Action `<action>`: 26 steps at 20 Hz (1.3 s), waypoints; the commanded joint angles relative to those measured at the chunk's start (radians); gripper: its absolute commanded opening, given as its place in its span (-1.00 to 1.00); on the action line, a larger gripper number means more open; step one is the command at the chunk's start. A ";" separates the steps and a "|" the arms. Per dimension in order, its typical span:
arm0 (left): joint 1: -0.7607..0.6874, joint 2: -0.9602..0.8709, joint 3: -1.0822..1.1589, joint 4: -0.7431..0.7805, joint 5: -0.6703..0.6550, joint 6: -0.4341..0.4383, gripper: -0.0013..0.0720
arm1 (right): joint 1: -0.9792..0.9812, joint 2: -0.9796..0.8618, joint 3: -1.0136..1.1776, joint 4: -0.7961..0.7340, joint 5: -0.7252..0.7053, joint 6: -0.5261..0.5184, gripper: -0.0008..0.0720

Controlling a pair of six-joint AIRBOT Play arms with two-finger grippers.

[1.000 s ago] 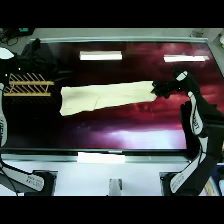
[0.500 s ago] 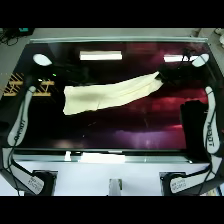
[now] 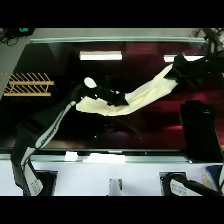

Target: Fold the shirts.

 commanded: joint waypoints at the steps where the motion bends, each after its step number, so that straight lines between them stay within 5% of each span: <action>1: -0.116 -0.048 -0.001 -0.064 0.097 -0.015 -0.88 | 0.000 0.086 0.000 -0.018 0.105 0.059 -0.91; 7: -0.153 -0.061 -0.001 -0.068 0.124 0.050 -0.89 | 0.002 0.102 -0.017 -0.053 0.099 0.088 -0.91; 11: -0.040 0.126 -0.001 0.392 -0.005 0.048 -0.89 | 0.090 0.021 -0.024 -0.067 0.020 0.084 -0.91; 15: 0.119 0.372 -0.001 0.755 -0.132 0.033 -0.89 | 0.277 -0.125 -0.024 -0.057 -0.245 0.097 -0.91; 22: 0.367 0.674 -0.001 0.772 -0.190 -0.017 -0.88 | 0.472 -0.454 -0.024 0.170 -0.552 0.164 -0.90; 23: 0.371 0.696 -0.001 0.772 -0.200 -0.016 -0.88 | 0.483 -0.486 -0.024 0.208 -0.585 0.163 -0.63; 25: 0.371 0.726 -0.001 0.772 -0.233 -0.015 -0.88 | 0.479 -0.508 -0.024 0.275 -0.605 0.138 0.69; 26: 0.369 0.732 -0.001 0.772 -0.248 -0.015 -0.88 | 0.469 -0.501 -0.021 0.275 -0.591 0.110 0.75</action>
